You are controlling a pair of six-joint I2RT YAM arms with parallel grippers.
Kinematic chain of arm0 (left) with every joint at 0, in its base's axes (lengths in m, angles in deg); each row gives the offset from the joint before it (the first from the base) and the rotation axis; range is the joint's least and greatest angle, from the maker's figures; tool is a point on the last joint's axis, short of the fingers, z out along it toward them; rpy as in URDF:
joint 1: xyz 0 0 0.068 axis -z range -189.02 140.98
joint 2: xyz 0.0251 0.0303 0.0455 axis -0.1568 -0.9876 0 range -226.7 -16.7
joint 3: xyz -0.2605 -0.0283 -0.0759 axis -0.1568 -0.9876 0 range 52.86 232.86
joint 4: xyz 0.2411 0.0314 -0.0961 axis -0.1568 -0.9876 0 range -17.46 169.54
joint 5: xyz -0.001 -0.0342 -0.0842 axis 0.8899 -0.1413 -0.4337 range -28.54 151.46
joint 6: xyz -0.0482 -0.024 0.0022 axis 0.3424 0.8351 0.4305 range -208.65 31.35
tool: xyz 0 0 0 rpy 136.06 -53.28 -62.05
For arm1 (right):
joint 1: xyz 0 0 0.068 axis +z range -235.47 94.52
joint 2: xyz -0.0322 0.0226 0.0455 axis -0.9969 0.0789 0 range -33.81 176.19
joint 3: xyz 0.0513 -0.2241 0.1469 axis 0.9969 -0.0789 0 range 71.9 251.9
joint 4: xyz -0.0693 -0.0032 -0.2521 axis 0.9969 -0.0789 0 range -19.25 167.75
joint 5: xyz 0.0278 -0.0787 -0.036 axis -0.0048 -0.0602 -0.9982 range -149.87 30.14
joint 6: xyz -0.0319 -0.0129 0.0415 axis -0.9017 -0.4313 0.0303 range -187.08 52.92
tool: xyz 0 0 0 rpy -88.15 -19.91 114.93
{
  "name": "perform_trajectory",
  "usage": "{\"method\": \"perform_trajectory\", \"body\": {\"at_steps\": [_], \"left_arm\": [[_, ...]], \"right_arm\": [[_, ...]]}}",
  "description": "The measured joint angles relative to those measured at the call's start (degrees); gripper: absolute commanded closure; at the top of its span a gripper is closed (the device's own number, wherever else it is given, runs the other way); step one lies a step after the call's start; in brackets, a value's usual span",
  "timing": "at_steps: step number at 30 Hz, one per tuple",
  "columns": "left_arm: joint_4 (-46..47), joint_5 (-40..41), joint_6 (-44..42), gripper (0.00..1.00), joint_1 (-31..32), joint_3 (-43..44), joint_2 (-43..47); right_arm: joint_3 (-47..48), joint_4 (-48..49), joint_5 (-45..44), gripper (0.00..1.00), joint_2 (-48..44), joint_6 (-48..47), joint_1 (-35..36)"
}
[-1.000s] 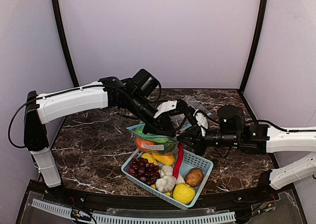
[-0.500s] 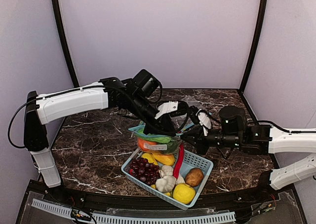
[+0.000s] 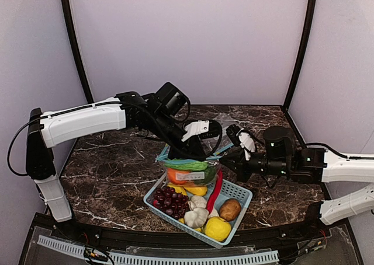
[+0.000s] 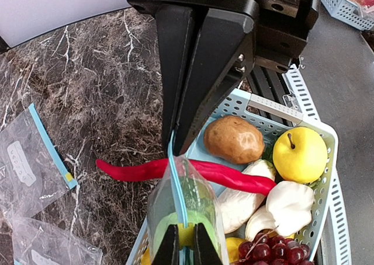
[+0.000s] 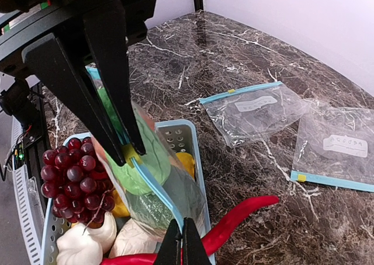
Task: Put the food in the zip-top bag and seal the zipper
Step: Zip the zipper of the food storage bag.
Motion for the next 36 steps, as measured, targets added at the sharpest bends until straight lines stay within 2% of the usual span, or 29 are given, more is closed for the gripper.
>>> {"method": "perform_trajectory", "body": {"at_steps": [36], "left_arm": [[5.40,3.67,1.55,0.99,-1.40,-12.59,8.96]], "right_arm": [[0.02,-3.15,-4.00,1.00,-2.25,1.42,0.44]]}}
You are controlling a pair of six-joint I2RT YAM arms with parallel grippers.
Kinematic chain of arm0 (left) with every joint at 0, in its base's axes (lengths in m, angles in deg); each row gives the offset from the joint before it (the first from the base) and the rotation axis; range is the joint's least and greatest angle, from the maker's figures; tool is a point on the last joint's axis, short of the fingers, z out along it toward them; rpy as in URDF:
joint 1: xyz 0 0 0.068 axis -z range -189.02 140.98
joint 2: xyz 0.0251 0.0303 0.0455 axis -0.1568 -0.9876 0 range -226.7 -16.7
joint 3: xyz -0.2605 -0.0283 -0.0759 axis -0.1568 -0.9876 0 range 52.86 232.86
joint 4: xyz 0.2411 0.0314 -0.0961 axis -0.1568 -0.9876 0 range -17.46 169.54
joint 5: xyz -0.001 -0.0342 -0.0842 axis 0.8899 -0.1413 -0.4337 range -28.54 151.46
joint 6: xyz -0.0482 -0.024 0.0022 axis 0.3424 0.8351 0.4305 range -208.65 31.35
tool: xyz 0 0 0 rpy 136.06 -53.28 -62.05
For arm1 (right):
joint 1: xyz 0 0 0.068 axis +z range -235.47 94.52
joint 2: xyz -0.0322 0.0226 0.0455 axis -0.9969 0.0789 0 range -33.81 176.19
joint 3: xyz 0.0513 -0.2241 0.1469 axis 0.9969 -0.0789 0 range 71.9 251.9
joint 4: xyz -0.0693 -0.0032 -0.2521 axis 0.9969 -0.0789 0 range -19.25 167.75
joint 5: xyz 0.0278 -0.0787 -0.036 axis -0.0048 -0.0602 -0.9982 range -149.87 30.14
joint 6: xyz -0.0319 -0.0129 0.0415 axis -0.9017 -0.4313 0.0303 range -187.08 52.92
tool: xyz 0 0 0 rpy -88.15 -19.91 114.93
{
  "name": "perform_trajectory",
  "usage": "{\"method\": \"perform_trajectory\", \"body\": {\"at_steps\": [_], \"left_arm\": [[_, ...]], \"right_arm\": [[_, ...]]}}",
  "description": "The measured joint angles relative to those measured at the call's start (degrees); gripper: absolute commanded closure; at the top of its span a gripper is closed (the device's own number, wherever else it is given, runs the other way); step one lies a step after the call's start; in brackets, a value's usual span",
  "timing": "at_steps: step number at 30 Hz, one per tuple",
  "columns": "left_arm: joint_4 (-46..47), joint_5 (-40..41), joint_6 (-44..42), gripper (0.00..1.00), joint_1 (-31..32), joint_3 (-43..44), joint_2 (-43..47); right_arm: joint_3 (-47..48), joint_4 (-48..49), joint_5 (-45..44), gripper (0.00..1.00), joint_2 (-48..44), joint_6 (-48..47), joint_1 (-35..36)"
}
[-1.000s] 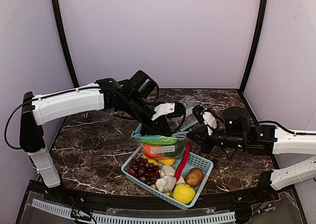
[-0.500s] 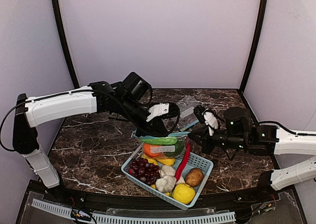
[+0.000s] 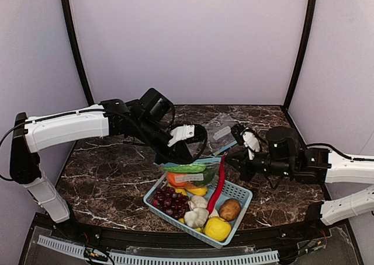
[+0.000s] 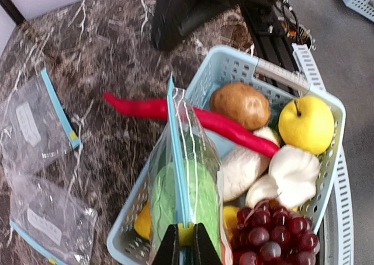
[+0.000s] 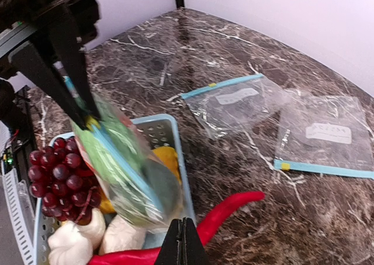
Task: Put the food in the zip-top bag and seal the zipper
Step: Zip the zipper of the food storage bag.
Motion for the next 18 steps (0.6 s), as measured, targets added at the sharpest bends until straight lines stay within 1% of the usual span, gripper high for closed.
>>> {"method": "perform_trajectory", "body": {"at_steps": [2,4,6,8,9,14,15,18], "left_arm": [[-3.15,1.29,0.00,0.99,-0.72,-1.09,0.98],[-4.63,1.79,0.04,0.99,-1.44,-1.77,1.57],[-5.75,2.19,0.22,0.99,-1.88,-2.08,1.92],[-6.62,2.05,0.48,0.99,-2.12,-2.10,1.95],[-6.91,1.70,0.66,0.99,-2.14,-2.10,1.95],[-7.52,-0.92,1.68,0.99,-1.40,-2.08,1.95],[-7.50,-1.81,1.95,0.99,-1.22,-2.08,1.95],[-7.45,-4.11,2.67,0.99,-0.94,-2.01,1.95]], "right_arm": [[-0.02,-2.12,-3.17,1.00,-0.96,0.24,-0.59],[-0.02,-2.93,-4.44,1.00,-1.57,0.35,-1.01],[-0.02,-3.69,-4.61,1.00,-2.12,0.28,-1.03],[-0.02,-3.87,-2.82,1.00,-2.62,-0.09,-1.03],[-0.02,-3.87,-1.46,0.94,-2.84,-0.31,-1.03],[0.98,-4.31,6.12,0.56,-3.23,-1.46,-1.03],[1.42,-4.42,7.74,0.50,-3.23,-1.88,-1.03],[3.26,-4.07,12.37,0.41,-2.38,-2.38,-1.03]]}}
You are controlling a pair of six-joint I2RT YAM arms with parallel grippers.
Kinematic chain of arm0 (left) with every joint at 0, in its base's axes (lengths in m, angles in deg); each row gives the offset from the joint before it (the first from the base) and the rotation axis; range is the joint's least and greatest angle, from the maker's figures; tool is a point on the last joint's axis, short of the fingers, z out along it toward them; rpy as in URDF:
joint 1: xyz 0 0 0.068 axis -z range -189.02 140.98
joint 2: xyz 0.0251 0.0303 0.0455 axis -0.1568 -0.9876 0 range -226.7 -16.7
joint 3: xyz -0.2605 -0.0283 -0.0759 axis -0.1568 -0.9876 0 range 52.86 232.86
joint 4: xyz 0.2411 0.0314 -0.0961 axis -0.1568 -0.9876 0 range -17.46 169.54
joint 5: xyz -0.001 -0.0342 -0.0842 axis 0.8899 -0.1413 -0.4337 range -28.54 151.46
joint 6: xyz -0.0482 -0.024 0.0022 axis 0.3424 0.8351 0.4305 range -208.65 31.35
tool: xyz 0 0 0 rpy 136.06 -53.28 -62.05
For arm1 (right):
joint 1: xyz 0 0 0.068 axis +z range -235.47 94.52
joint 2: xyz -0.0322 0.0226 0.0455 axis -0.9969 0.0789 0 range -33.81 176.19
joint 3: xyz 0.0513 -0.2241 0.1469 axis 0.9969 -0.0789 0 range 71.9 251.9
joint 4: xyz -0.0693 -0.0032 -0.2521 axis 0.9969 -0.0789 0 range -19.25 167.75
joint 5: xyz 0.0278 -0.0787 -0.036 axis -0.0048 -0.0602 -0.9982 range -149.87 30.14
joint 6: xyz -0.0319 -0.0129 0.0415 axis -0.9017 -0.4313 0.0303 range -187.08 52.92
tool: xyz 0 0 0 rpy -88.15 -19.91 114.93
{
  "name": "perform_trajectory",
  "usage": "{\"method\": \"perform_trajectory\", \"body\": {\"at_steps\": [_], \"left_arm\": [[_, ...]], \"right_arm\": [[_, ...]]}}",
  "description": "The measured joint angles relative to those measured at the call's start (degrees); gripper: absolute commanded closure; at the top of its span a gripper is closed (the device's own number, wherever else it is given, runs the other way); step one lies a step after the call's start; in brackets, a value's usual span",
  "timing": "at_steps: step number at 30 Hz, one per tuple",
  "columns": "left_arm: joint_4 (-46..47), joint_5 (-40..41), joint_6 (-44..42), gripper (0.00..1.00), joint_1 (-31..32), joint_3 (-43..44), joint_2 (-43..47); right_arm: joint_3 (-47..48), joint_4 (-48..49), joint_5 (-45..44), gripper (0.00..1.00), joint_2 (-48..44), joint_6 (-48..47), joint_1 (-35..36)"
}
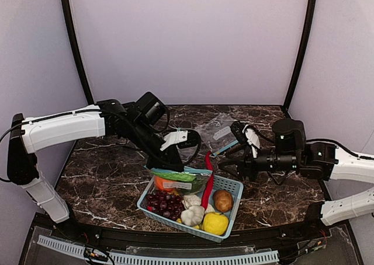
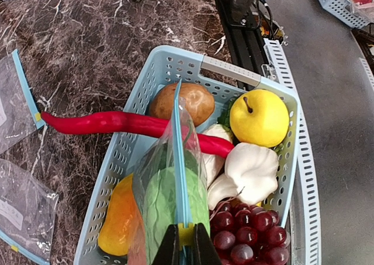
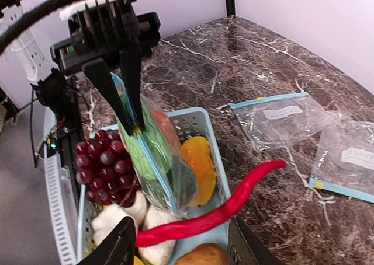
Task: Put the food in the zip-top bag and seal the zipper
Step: Zip the zipper of the food storage bag, then hold the zipper food storage bag over the bin.
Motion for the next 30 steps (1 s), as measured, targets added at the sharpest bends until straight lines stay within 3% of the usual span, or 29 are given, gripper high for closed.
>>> {"method": "perform_trajectory", "body": {"at_steps": [7,19,23,28,30], "left_arm": [[0.22,-3.48,0.83,0.99,0.11,1.68,0.00],[0.09,-5.44,0.94,0.99,0.37,1.99,0.00],[-0.09,-6.21,0.94,0.99,0.44,2.21,-0.04],[-0.22,-6.71,0.94,0.99,0.48,2.95,-0.17],[-0.33,-6.47,0.94,0.99,0.46,3.15,-0.28]], "right_arm": [[5.31,1.90,7.48,0.40,6.69,-1.84,0.00],[5.84,6.12,13.20,0.55,16.33,-3.56,0.04],[6.38,7.02,14.34,0.65,18.05,-4.02,0.04],[6.78,8.04,15.50,0.96,19.30,-4.17,0.04],[6.80,8.26,15.82,1.00,19.37,-3.98,0.09]]}}
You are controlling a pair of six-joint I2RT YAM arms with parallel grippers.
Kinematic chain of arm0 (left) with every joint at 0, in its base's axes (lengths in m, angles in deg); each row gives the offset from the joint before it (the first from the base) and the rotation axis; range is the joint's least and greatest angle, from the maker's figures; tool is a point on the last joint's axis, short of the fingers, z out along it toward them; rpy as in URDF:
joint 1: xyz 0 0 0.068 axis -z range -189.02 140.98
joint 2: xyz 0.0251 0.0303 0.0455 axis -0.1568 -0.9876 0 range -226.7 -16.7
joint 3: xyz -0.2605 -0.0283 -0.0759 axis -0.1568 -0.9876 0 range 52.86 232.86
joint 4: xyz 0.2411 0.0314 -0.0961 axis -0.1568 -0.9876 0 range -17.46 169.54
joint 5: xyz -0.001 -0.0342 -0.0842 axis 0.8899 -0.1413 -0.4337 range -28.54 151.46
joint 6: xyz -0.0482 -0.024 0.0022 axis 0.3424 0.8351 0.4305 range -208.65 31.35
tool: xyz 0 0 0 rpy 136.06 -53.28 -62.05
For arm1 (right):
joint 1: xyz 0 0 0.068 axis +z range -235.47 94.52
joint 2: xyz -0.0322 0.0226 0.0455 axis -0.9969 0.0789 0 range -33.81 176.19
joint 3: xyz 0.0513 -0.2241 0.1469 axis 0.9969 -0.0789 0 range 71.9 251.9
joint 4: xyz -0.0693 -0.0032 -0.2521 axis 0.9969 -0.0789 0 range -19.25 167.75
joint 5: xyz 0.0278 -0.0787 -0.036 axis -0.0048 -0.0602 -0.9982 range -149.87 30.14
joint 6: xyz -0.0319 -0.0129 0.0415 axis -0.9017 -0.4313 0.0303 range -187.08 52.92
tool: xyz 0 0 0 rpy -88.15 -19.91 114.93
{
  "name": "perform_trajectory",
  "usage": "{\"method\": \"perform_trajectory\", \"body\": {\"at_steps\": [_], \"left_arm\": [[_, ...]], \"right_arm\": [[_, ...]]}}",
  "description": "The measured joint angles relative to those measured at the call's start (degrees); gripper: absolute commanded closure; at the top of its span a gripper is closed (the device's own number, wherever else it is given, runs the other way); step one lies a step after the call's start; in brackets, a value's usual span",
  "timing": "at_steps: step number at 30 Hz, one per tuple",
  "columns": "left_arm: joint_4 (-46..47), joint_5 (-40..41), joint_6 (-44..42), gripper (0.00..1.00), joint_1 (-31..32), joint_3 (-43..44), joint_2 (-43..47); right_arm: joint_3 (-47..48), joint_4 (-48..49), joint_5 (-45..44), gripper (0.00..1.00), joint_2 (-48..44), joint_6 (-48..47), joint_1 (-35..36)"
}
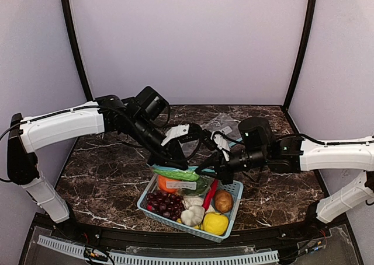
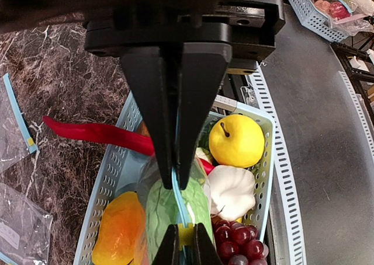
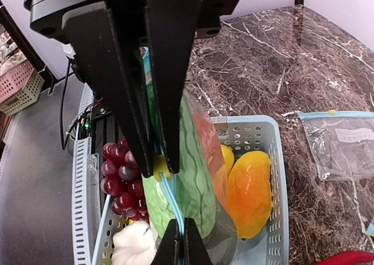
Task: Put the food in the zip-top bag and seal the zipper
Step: Hold the zipper food storage bag over the bin.
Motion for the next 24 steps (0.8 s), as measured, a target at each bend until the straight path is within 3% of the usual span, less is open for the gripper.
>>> {"method": "perform_trajectory", "body": {"at_steps": [24], "left_arm": [[5.81,3.58,-0.68,0.99,0.87,-2.05,1.92]], "right_arm": [[-2.23,-4.59,-1.97,1.00,-7.80,-1.44,0.22]]}}
